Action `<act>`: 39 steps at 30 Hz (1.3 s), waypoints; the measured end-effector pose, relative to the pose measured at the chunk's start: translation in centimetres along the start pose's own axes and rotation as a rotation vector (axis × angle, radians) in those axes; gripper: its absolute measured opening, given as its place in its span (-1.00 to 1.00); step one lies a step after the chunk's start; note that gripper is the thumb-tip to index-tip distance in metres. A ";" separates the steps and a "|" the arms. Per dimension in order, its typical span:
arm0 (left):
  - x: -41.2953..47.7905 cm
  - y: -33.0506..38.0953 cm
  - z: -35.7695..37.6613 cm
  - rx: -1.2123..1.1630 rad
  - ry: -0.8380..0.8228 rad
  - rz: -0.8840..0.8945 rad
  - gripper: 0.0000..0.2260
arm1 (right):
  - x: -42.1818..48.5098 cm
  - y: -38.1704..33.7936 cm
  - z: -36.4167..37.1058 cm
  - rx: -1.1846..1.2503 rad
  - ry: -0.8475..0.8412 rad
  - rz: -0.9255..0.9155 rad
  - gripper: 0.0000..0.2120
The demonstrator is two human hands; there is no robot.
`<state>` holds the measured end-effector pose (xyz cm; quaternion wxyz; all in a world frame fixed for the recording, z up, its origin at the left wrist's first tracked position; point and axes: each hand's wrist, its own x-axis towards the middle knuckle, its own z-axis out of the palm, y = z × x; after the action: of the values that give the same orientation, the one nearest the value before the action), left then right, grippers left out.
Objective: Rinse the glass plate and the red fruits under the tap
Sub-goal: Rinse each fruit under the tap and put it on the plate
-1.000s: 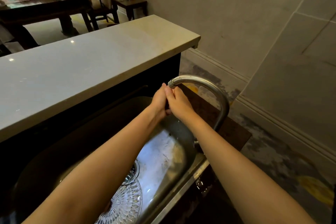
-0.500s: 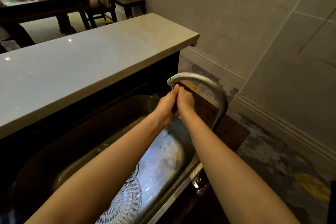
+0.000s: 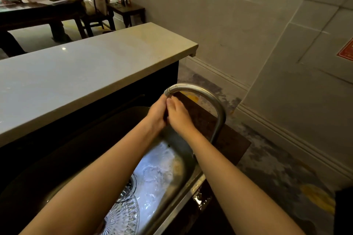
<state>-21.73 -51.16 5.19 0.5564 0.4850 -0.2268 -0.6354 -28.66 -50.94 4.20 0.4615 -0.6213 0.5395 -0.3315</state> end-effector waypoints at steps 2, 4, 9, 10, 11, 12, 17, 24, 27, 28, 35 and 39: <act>-0.2 -0.5 0.2 0.046 0.019 -0.036 -0.74 | 0.1 0.3 0.0 0.024 0.031 0.041 -0.66; -0.5 -1.2 0.9 0.049 -0.023 -0.096 -0.72 | 1.1 0.1 -0.8 0.080 0.173 0.211 -0.63; -0.5 -0.4 0.1 -0.030 -0.090 -0.195 -0.94 | -0.5 0.7 -2.3 0.054 0.013 0.166 -0.65; -0.5 -0.1 -0.1 -0.035 -0.085 -0.231 -0.90 | -1.3 1.1 -2.8 0.014 -0.025 0.117 -0.65; -0.5 0.0 -0.2 -0.040 -0.081 -0.260 -0.83 | -2.0 1.5 -3.2 -0.022 -0.041 0.076 -0.64; -0.4 0.0 -0.2 -0.033 -0.076 -0.273 -0.75 | -2.7 1.9 -3.6 -0.049 -0.032 0.048 -0.62; 0.0 -0.6 0.5 -0.043 -0.072 -0.255 -0.55 | -6.1 3.4 -4.5 -0.311 0.156 0.043 -0.65; -0.3 -0.6 0.6 -0.154 -0.084 -0.268 -0.81 | -7.9 6.3 -3.4 -0.627 -0.011 0.199 -0.70; -0.1 -0.9 0.3 -0.096 -0.102 -0.232 -0.80 | -7.6 6.9 -3.2 -0.547 -0.003 0.188 -0.69; -0.2 -0.9 0.3 -0.099 -0.110 -0.220 -0.79 | -7.4 7.0 -3.2 -0.540 -0.003 0.189 -0.69; -0.3 -1.0 -0.2 -0.144 -0.027 -0.169 -0.86 | -7.0 7.7 -2.9 -0.473 0.045 0.194 -0.79; -0.3 -1.1 -0.7 -0.015 -0.032 -0.141 -0.91 | -6.9 7.8 -3.2 -0.418 0.061 0.189 -0.80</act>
<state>-21.66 -50.45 4.11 0.5099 0.4856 -0.1961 -0.6824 -35.76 -44.80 -1.29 0.3353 -0.6398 0.6659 -0.1864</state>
